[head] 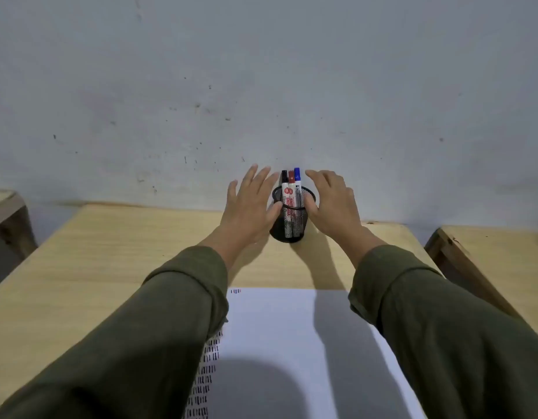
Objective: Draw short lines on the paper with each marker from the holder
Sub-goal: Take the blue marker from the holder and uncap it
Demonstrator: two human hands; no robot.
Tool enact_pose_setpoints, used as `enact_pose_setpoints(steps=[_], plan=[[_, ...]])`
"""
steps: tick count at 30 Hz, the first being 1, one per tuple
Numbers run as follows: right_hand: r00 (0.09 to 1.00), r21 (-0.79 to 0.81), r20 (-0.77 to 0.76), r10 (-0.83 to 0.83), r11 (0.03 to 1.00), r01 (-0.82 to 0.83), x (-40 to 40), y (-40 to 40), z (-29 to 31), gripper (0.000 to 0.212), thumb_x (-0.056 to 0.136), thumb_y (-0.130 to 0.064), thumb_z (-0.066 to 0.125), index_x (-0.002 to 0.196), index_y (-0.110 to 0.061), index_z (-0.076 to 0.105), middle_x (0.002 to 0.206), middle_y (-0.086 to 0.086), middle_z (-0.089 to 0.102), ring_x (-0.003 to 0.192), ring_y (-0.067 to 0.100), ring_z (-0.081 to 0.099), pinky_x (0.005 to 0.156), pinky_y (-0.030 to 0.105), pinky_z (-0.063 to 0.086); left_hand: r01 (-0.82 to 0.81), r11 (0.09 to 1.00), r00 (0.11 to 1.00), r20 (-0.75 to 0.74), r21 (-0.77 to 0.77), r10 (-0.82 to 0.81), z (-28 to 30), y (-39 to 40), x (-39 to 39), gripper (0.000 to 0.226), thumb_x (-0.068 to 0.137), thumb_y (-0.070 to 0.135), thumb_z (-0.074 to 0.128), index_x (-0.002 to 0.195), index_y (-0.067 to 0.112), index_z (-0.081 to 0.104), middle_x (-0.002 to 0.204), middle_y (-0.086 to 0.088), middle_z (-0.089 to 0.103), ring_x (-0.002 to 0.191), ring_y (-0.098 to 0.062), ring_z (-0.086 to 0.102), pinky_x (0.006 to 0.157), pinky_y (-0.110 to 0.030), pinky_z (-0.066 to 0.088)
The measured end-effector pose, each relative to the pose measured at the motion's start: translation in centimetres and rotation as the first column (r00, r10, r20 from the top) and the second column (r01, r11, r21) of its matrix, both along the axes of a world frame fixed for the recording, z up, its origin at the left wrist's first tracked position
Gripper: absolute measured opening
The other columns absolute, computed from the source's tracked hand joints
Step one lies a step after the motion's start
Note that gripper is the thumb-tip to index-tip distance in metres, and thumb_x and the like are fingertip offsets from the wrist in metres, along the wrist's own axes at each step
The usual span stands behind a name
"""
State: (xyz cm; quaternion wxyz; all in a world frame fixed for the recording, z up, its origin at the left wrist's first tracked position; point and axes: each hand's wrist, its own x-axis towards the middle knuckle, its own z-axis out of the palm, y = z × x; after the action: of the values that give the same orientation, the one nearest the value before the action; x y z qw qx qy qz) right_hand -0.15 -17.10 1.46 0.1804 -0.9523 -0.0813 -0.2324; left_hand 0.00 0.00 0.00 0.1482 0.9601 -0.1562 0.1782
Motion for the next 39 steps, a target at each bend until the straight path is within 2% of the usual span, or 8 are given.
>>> enact_pose_setpoints(steps=[7,18,25,29,33,36,39], plan=[[0.999,-0.015,-0.053,-0.011,1.0,0.01,1.3,0.3,0.3,0.047,0.093,-0.024,0.046,0.139,-0.02,0.039,0.137,0.009,0.046,0.126,0.026,0.04,0.1,0.042,0.031,0.023,1.0,0.989,-0.147,-0.002,-0.023,-0.5,-1.4,1.0,0.064,0.098,0.045,0.027,0.152,0.016,0.006,0.162,0.002,0.006,0.149,-0.014,-0.005,0.117,-0.046,0.007],[0.995,-0.084,-0.101,0.007,0.996,-0.016,4.6,0.3,0.3,0.047,0.093,-0.018,0.043,0.14,-0.02,0.037,0.129,0.013,0.05,0.119,0.029,0.044,0.095,0.043,0.034,0.048,0.995,0.977,-0.201,-0.09,-0.065,-1.4,-1.9,2.8,0.062,0.097,0.047,0.027,0.15,0.017,0.017,0.158,0.002,0.022,0.149,-0.017,0.003,0.116,-0.047,0.01],[0.993,-0.091,-0.118,0.006,0.996,-0.017,5.5,0.4,0.2,0.047,0.091,-0.015,0.046,0.137,-0.017,0.039,0.128,0.013,0.05,0.119,0.03,0.044,0.094,0.043,0.035,0.053,0.992,0.976,-0.206,-0.114,-0.076,-1.5,-1.8,2.9,0.063,0.097,0.049,0.029,0.15,0.018,0.018,0.157,0.001,0.026,0.149,-0.016,0.005,0.117,-0.046,0.01],[0.995,0.001,-0.098,0.0,1.0,0.0,5.6,0.4,0.3,0.039,0.09,-0.014,0.046,0.128,-0.015,0.044,0.119,0.015,0.056,0.111,0.031,0.049,0.091,0.045,0.039,0.045,0.992,0.976,-0.208,-0.121,-0.07,-1.7,-1.9,2.9,0.064,0.096,0.05,0.028,0.15,0.017,0.018,0.158,0.001,0.025,0.149,-0.016,0.005,0.117,-0.048,0.011],[0.992,0.162,-0.127,0.024,0.987,-0.003,5.1,0.2,0.1,0.031,0.091,-0.015,0.052,0.119,-0.018,0.04,0.104,0.018,0.063,0.09,0.033,0.058,0.082,0.05,0.05,0.035,0.992,0.973,-0.221,-0.119,-0.061,-1.5,-1.9,2.9,0.066,0.095,0.052,0.029,0.15,0.017,0.018,0.158,0.0,0.025,0.149,-0.017,0.006,0.117,-0.049,0.012],[0.99,0.25,-0.135,0.046,0.968,-0.011,4.6,0.1,0.2,0.035,0.09,-0.012,0.055,0.119,-0.02,0.037,0.1,0.014,0.065,0.082,0.028,0.059,0.07,0.037,0.052,0.028,0.993,0.972,-0.231,-0.119,-0.055,-1.2,-1.9,2.8,0.065,0.095,0.052,0.031,0.15,0.017,0.019,0.158,0.0,0.025,0.149,-0.017,0.006,0.116,-0.049,0.012],[0.993,0.375,-0.085,0.08,0.926,-0.043,3.7,0.2,1.2,0.041,0.091,-0.008,0.054,0.126,-0.019,0.035,0.1,0.009,0.061,0.081,0.02,0.055,0.062,0.023,0.039,0.022,0.996,0.974,-0.223,-0.092,-0.042,-0.8,-1.9,2.7,0.065,0.095,0.051,0.034,0.149,0.017,0.02,0.158,0.0,0.024,0.149,-0.018,0.005,0.116,-0.049,0.013]])
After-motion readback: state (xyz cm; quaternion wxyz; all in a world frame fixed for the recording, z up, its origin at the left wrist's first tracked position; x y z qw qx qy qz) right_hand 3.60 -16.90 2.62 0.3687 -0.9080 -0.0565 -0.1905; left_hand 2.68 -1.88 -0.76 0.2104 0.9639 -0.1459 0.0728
